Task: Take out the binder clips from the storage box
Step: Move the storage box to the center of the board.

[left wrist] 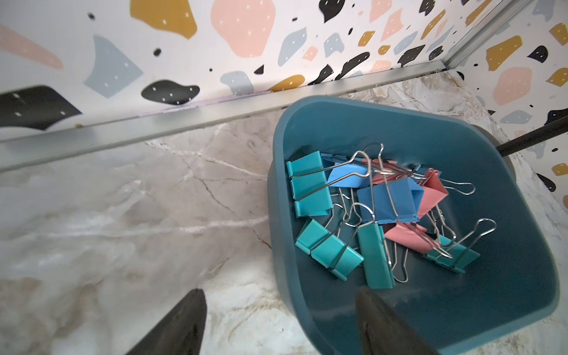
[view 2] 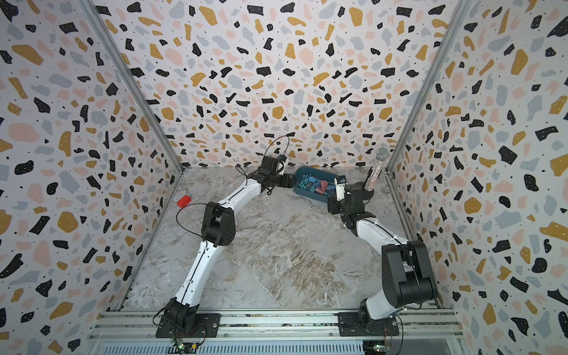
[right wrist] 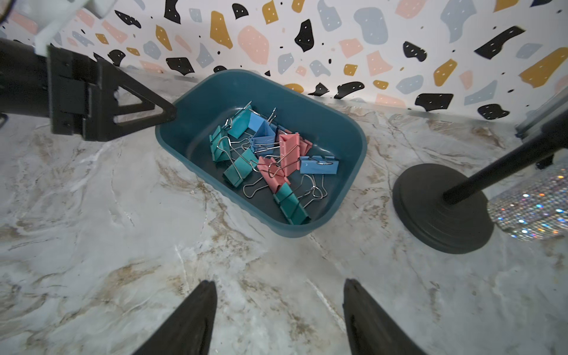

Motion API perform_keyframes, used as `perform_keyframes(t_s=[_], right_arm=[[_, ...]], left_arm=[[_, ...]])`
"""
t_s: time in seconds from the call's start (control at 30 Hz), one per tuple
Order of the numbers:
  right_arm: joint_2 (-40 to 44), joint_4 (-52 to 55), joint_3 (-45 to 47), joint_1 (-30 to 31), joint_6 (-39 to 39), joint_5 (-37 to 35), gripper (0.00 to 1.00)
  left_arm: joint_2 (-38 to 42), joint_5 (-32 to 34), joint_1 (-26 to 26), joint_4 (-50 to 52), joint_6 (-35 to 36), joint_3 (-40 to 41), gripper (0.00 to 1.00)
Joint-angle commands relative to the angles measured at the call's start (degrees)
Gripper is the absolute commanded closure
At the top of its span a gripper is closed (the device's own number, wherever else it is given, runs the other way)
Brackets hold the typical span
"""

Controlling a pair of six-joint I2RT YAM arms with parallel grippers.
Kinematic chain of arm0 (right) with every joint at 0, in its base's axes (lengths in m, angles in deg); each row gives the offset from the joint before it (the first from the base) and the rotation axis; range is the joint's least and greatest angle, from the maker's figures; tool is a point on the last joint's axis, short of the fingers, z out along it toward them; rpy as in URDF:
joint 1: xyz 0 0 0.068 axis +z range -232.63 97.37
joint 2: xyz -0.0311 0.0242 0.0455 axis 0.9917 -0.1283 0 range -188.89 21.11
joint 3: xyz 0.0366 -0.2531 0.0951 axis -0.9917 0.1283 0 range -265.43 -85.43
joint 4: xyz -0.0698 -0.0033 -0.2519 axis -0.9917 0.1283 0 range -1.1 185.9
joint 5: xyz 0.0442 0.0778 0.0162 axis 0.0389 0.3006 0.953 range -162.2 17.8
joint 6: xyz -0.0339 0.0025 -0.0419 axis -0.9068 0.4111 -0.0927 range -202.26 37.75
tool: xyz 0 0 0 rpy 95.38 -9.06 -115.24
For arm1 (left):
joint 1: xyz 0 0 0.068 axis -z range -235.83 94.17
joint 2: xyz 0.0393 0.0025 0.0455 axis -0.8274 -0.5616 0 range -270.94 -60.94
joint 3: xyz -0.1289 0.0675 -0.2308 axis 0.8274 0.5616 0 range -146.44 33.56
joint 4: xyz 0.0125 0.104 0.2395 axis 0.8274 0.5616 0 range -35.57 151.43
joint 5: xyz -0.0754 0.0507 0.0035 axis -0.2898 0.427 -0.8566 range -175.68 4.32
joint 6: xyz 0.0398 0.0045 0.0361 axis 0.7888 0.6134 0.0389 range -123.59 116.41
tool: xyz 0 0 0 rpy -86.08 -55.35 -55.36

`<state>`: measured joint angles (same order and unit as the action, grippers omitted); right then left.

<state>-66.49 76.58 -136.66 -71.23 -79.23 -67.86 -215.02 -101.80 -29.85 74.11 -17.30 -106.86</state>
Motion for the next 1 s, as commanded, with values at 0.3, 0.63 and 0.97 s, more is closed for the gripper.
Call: perform_keyframes(t_s=[0.3,0.63,0.97], right_arm=[[-1.2,3.3,-3.2,0.9,4.6,-2.8,0.31],[0.0,4.2,-1.9,0.9,4.3,-3.5,0.31],[-0.7,3.8,-0.8,0.9,4.1,-5.3,0.3]], left_arm=[[-0.6,-2.0,-0.4,-2.5,1.0,-0.8,0.3],[-2.0,-0.8,-0.4,-3.7,2.2,-2.6,0.43],[-0.2,-1.9,-0.4,-5.0,2.7,1.4,0.55]])
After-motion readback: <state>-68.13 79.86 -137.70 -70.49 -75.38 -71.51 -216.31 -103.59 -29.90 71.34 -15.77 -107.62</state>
